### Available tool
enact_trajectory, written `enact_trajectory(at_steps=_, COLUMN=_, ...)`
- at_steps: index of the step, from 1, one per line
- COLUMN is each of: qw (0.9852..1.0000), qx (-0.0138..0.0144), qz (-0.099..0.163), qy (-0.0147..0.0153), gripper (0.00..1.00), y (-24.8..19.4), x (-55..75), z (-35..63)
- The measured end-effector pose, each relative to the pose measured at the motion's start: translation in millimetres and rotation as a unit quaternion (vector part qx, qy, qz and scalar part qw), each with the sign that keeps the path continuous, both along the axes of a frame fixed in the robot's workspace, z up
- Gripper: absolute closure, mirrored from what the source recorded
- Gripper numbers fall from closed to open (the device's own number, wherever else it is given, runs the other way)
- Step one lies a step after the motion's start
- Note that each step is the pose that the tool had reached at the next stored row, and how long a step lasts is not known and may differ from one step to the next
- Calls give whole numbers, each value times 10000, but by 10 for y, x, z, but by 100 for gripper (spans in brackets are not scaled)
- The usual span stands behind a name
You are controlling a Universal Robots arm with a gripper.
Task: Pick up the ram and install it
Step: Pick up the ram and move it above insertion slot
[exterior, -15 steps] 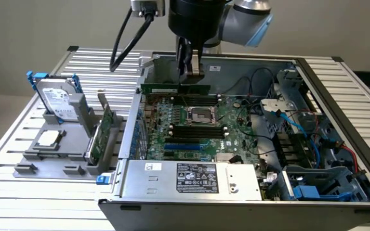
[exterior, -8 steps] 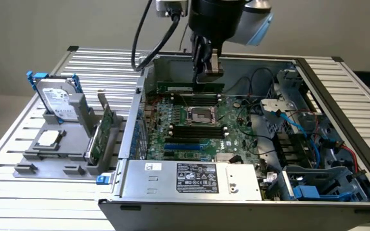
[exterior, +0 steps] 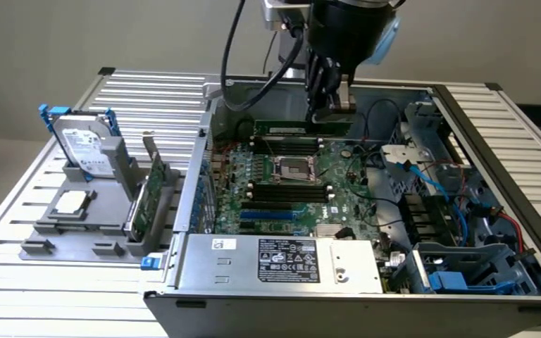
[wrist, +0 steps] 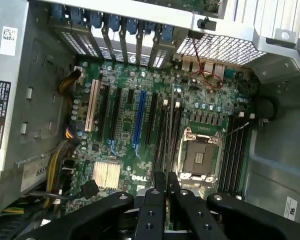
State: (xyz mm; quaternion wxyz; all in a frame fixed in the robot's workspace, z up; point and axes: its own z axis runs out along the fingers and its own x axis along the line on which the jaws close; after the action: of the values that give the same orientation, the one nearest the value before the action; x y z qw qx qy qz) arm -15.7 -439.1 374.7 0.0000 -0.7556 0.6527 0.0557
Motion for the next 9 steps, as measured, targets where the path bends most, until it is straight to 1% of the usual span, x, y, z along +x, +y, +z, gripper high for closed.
enact_trajectory(at_steps=3, qw=10000, qx=11, qz=0, qy=-7, gripper=86, y=32, x=32, z=-21)
enact_trajectory(at_steps=4, qw=10000, qx=13, qz=-3, qy=-14, gripper=86, y=44, x=32, z=-26)
enact_trajectory(at_steps=7, qw=10000, qx=13, qz=-30, qy=-51, gripper=86, y=69, x=32, z=-38)
enact_trajectory(at_steps=9, qw=9999, qx=13, qz=-69, qy=-83, gripper=86, y=76, x=32, z=-42)
